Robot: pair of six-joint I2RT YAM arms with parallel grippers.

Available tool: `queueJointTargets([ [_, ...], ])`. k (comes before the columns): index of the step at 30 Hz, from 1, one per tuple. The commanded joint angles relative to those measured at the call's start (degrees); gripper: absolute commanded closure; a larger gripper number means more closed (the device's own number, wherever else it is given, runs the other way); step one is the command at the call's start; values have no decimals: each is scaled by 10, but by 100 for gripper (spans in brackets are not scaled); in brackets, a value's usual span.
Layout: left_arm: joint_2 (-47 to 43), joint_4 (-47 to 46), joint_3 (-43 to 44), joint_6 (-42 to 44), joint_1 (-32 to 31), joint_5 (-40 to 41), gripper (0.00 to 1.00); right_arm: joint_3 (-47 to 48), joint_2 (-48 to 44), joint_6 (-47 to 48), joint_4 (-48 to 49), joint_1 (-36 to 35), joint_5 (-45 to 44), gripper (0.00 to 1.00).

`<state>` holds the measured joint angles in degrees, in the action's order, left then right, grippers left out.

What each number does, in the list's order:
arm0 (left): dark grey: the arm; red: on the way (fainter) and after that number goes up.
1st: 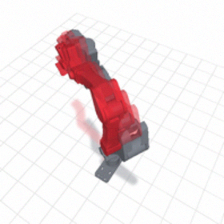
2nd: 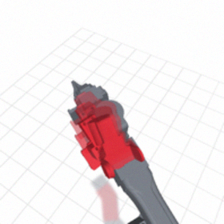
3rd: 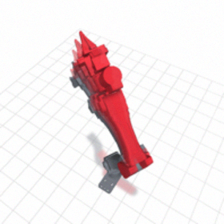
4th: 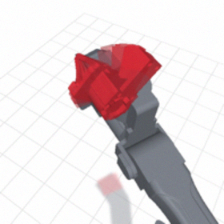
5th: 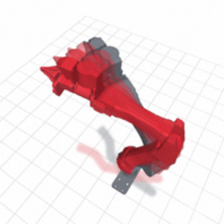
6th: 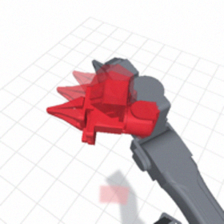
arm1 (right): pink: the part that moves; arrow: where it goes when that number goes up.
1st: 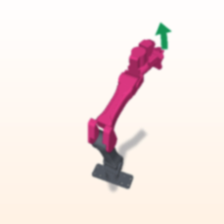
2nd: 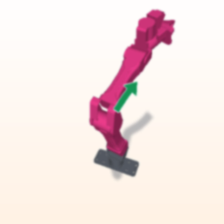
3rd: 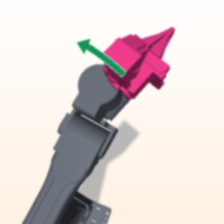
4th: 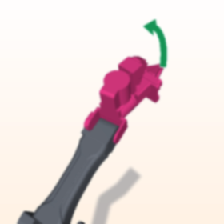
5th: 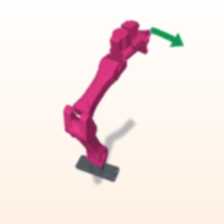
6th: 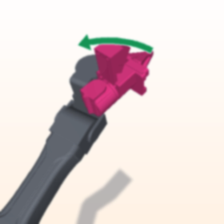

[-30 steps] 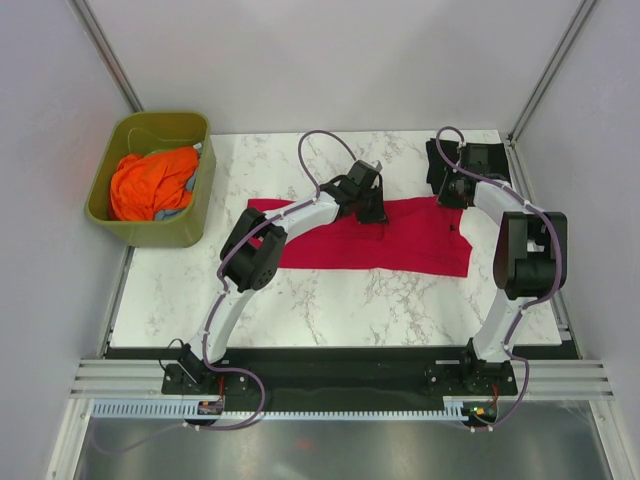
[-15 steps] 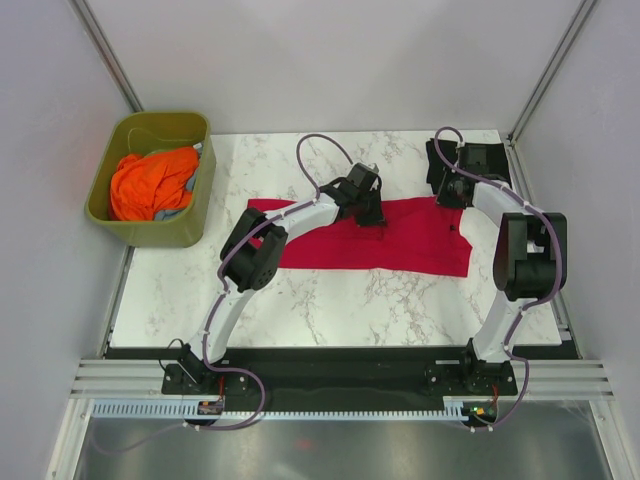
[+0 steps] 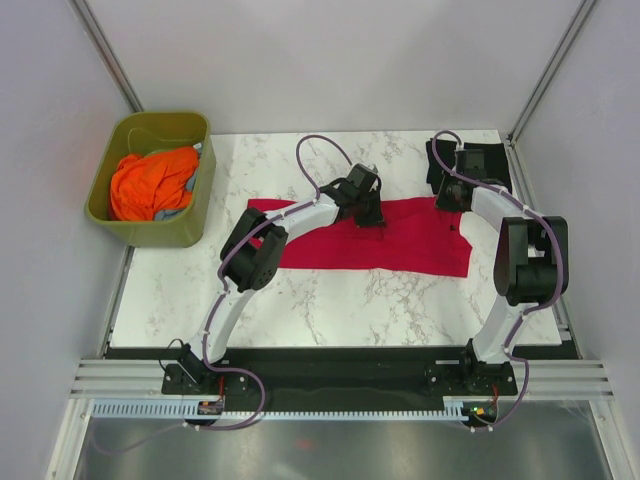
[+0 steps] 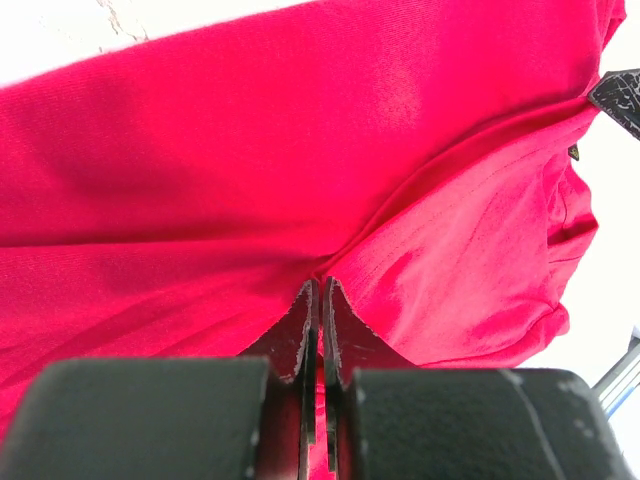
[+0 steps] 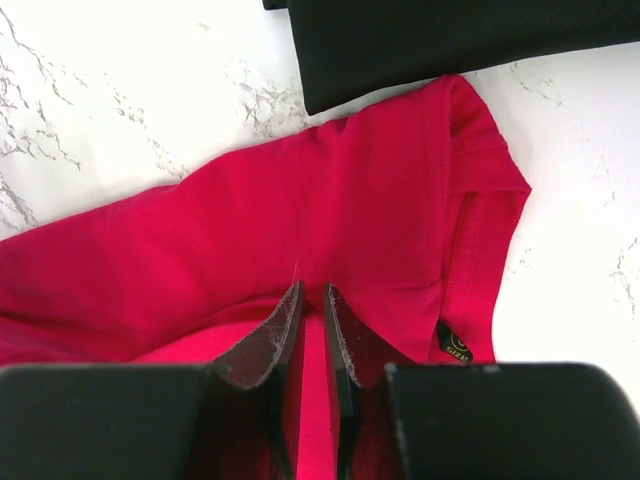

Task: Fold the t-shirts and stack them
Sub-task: Fold the tshirt

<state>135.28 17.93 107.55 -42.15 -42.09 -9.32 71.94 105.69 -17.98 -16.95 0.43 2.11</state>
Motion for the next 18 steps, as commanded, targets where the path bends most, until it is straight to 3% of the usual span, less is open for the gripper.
queueJointTargets([
  [1, -1, 4, 8, -15, 2, 0, 98, -2, -16, 4, 14, -2, -12, 79],
  [3, 0, 4, 11, -15, 2, -1, 98, -2, -14, 7, 13, -2, -18, 77],
  [8, 1, 4, 11, -14, 2, -1, 98, 0, -5, 14, 13, -2, -18, 95],
  [11, 2, 5, 11, -14, 2, -1, 98, 4, 2, 15, 13, -2, -18, 100],
  [18, -1, 4, 11, -14, 2, 0, 98, 7, -4, 17, 19, -2, 2, 100],
])
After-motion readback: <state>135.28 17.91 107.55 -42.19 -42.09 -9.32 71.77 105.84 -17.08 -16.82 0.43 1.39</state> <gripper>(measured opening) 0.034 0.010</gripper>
